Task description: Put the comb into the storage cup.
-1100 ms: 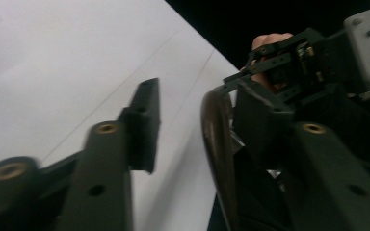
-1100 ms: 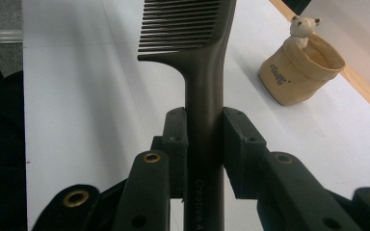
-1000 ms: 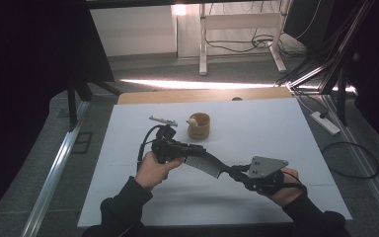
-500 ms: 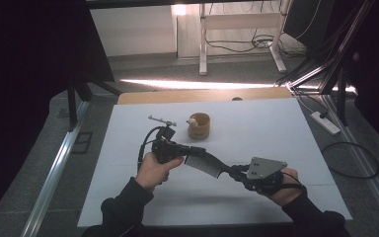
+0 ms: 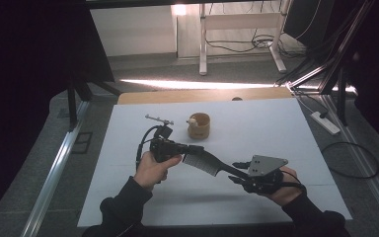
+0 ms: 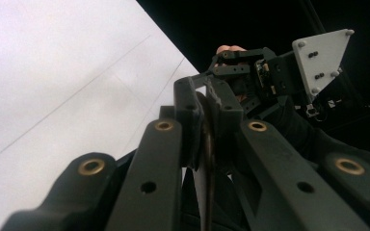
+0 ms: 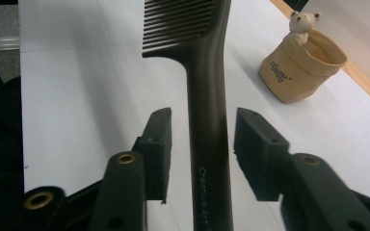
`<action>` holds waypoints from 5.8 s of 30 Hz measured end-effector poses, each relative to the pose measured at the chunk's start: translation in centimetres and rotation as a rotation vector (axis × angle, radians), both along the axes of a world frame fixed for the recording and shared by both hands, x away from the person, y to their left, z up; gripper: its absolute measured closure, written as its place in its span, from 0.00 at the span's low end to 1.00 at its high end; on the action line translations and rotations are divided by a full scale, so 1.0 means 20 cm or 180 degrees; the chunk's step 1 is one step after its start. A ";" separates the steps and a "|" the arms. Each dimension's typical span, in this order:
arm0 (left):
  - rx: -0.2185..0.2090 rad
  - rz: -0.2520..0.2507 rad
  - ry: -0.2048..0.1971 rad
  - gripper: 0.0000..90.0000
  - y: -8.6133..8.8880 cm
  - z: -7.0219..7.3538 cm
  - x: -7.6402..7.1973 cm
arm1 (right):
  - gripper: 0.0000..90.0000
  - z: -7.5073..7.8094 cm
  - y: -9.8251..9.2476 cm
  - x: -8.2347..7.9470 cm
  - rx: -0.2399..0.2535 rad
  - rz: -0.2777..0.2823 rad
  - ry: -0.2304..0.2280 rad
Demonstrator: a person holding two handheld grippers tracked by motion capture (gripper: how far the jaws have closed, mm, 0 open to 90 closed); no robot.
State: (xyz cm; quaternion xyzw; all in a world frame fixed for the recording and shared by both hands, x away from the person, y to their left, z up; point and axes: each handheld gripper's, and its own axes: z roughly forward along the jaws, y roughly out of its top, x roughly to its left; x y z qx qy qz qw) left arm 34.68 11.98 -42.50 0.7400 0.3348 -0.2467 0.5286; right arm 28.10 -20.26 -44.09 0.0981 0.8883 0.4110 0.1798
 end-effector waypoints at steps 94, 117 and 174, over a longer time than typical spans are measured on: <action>0.0317 0.0625 -0.0458 0.93 0.30 0.11 0.02 | 0.00 -0.10 -0.31 0.03 -0.0007 -0.1101 0.0755; 0.0349 0.0745 -0.0532 0.93 0.39 0.18 0.07 | 0.00 -0.11 -0.46 -0.05 -0.0076 -0.1493 0.0813; 0.0604 0.1157 -0.0554 0.93 0.50 0.36 0.31 | 0.00 -0.08 -0.60 -0.18 -0.0005 -0.1943 0.0882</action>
